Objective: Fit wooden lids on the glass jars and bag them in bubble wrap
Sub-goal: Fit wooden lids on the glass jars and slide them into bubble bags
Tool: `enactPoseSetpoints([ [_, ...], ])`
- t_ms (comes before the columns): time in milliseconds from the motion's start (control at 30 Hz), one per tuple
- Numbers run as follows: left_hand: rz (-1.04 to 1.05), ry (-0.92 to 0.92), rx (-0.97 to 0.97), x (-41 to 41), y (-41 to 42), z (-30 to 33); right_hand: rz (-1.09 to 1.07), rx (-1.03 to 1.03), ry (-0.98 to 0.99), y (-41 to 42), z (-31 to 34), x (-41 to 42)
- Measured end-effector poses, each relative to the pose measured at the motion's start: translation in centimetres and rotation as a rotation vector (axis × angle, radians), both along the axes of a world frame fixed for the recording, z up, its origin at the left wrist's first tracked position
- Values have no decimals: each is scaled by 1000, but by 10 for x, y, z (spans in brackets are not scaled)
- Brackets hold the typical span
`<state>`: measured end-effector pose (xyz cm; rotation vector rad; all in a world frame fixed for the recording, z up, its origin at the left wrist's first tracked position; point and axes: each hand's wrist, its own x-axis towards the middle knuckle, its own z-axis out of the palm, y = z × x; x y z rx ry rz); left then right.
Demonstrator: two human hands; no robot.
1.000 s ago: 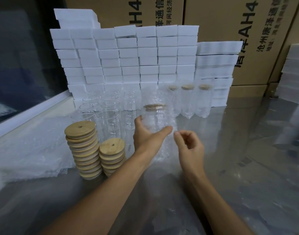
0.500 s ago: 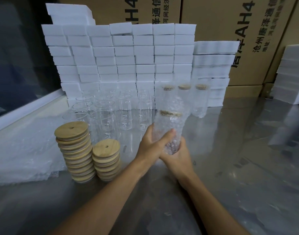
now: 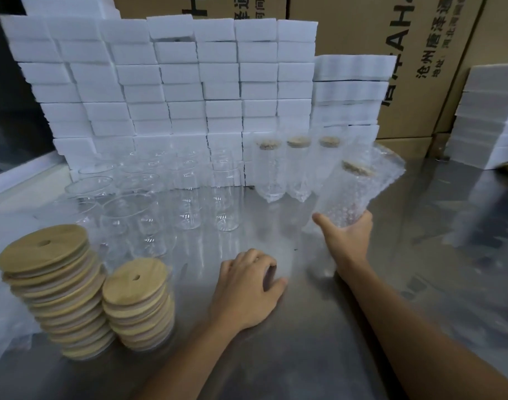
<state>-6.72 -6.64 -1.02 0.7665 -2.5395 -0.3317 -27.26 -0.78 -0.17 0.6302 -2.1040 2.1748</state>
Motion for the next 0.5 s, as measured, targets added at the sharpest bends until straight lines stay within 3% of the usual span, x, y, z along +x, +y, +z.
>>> enactPoseSetpoints([
  [200, 38, -74, -61, -26, -17, -4, -199, 40, 51, -29, 1, -80],
  [500, 102, -116, -58, -39, -23, 5, -238, 87, 115, -70, 6, -164],
])
